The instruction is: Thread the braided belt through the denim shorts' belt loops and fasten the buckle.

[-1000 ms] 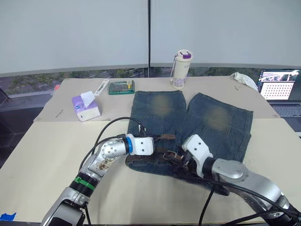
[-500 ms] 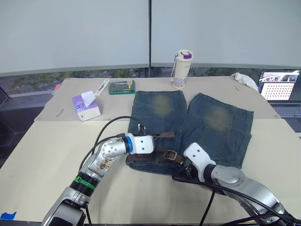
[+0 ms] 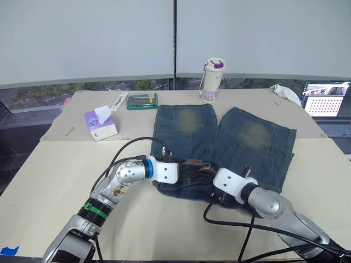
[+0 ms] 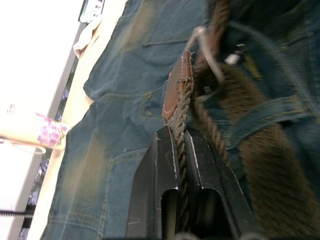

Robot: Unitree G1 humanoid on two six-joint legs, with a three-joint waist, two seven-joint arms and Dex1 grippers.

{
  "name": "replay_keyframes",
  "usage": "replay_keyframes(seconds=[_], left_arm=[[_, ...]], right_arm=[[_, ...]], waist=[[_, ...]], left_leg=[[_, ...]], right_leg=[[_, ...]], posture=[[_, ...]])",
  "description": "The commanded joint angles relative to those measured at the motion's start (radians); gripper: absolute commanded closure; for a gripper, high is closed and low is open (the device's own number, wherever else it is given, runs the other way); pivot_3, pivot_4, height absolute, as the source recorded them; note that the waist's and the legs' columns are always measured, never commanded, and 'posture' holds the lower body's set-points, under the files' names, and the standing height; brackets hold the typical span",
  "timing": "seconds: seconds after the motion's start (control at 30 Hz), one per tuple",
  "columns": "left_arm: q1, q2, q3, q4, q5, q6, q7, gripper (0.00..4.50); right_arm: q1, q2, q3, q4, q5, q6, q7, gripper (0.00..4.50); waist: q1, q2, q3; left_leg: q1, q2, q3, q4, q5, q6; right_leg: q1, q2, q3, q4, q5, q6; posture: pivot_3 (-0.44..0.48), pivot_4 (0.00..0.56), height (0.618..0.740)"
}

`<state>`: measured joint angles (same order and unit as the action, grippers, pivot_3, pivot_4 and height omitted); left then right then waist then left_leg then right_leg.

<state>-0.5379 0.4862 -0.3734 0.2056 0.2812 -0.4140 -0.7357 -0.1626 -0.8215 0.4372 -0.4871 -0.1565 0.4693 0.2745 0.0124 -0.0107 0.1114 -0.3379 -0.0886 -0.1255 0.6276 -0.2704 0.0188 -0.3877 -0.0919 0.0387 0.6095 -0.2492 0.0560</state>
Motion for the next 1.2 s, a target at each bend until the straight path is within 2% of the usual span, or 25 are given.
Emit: replay_keyframes(seconds=[0.03, 0.33, 0.43, 0.57, 1.0, 1.2], left_arm=[[-0.021, 0.027, -0.008, -0.034, 0.015, -0.029, -0.027, 4.50], [-0.059, 0.038, -0.034, -0.014, 0.070, -0.081, -0.030, 4.50], [-0.110, 0.060, -0.069, 0.005, 0.194, -0.130, 0.009, 4.50], [-0.137, 0.070, -0.077, 0.021, 0.246, -0.138, 0.034, 4.50], [-0.180, 0.053, -0.089, 0.090, 0.268, -0.171, 0.059, 4.50], [-0.192, -0.005, -0.103, 0.115, 0.264, -0.190, 0.072, 4.50]], right_arm=[[-0.015, 0.009, -0.022, 0.028, -0.136, -0.088, -0.036, 4.35], [-0.014, 0.058, -0.035, 0.078, -0.306, -0.243, -0.033, 4.35], [-0.002, 0.083, -0.042, 0.089, -0.327, -0.270, -0.031, 4.35], [0.014, 0.108, -0.063, 0.096, -0.341, -0.292, -0.016, 4.35], [0.033, 0.159, -0.098, 0.110, -0.383, -0.354, 0.018, 4.35], [0.023, 0.191, -0.080, 0.122, -0.392, -0.392, 0.035, 4.35]], waist=[[0.000, 0.000, 0.000], [-0.001, 0.000, 0.000], [0.000, 0.000, 0.000], [-0.001, 0.000, 0.000], [-0.001, 0.000, 0.000], [-0.001, 0.000, 0.000]], left_leg=[[0.000, 0.000, 0.000, 0.000, 0.000, 0.000], [0.000, 0.000, 0.000, 0.000, 0.000, 0.000], [0.000, 0.000, 0.000, 0.000, 0.001, -0.001], [0.000, 0.000, 0.001, 0.000, 0.000, -0.001], [0.001, 0.000, 0.001, 0.000, 0.000, -0.001], [0.001, 0.000, 0.001, 0.000, 0.000, -0.001]], right_leg=[[0.000, 0.000, 0.000, 0.000, 0.000, 0.000], [0.000, 0.001, 0.000, 0.001, 0.000, 0.000], [0.000, 0.001, 0.000, 0.001, 0.000, 0.000], [0.000, 0.001, 0.001, 0.001, 0.000, 0.000], [0.000, 0.002, 0.000, 0.002, 0.000, 0.000], [0.000, 0.002, 0.000, 0.002, 0.000, 0.000]], posture=[[0.000, 0.150, 0.740], [0.000, 0.150, 0.740], [0.000, 0.150, 0.740], [0.000, 0.150, 0.740], [0.000, 0.150, 0.740], [0.000, 0.150, 0.740]])
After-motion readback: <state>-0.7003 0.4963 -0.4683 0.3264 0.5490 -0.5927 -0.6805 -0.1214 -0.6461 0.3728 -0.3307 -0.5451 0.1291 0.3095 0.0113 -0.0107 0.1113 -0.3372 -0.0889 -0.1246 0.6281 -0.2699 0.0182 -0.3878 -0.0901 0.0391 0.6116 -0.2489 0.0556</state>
